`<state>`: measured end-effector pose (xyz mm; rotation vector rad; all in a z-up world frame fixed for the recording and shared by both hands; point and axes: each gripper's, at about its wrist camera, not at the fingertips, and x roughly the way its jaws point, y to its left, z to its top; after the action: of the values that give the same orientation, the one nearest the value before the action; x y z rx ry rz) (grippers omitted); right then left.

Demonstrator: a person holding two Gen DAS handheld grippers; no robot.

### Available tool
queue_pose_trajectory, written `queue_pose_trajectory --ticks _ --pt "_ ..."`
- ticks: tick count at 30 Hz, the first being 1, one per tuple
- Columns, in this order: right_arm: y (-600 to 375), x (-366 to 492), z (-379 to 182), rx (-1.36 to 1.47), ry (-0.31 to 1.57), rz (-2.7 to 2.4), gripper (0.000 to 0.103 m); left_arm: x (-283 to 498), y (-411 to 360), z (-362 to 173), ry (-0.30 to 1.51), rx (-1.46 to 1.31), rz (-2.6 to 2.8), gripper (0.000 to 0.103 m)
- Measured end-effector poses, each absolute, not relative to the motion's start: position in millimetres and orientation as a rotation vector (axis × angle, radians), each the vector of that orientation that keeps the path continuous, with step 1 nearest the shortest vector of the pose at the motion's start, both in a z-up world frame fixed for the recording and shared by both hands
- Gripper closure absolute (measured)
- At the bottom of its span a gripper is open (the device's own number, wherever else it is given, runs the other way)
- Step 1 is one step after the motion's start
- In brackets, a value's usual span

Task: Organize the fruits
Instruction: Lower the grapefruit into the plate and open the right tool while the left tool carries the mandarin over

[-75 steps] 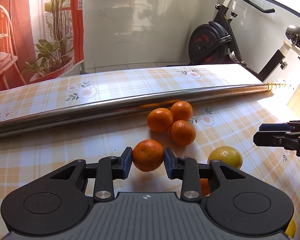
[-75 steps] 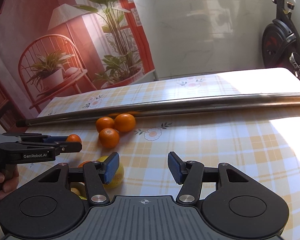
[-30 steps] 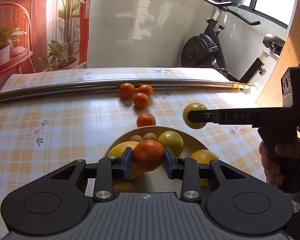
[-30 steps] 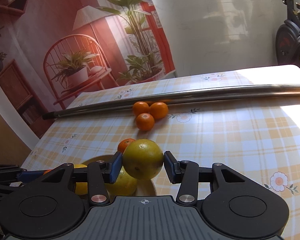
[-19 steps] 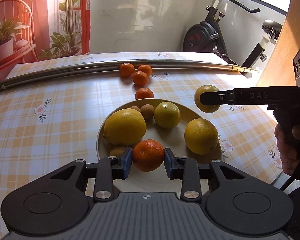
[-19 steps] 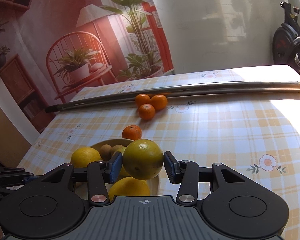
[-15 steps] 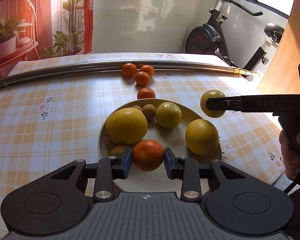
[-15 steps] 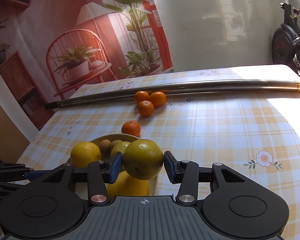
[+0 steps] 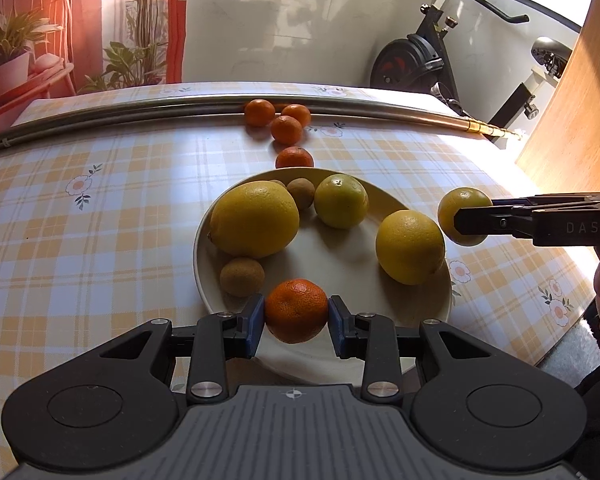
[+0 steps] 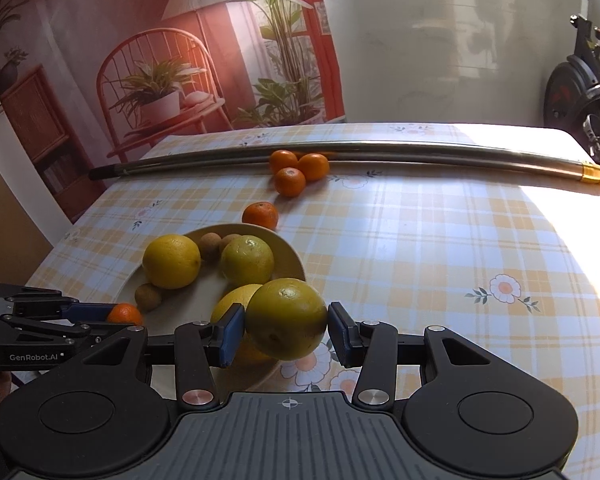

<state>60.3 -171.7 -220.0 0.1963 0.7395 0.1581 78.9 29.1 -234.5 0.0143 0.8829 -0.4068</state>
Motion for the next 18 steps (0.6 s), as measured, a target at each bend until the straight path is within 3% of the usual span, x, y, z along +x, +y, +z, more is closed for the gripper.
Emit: queue_pose_trajectory --ticks 18 --pt "-154 68 -219 0.127 0.805 0.21 0.061 78 35 -242 0.875 -0.031 -0.425 0.067"
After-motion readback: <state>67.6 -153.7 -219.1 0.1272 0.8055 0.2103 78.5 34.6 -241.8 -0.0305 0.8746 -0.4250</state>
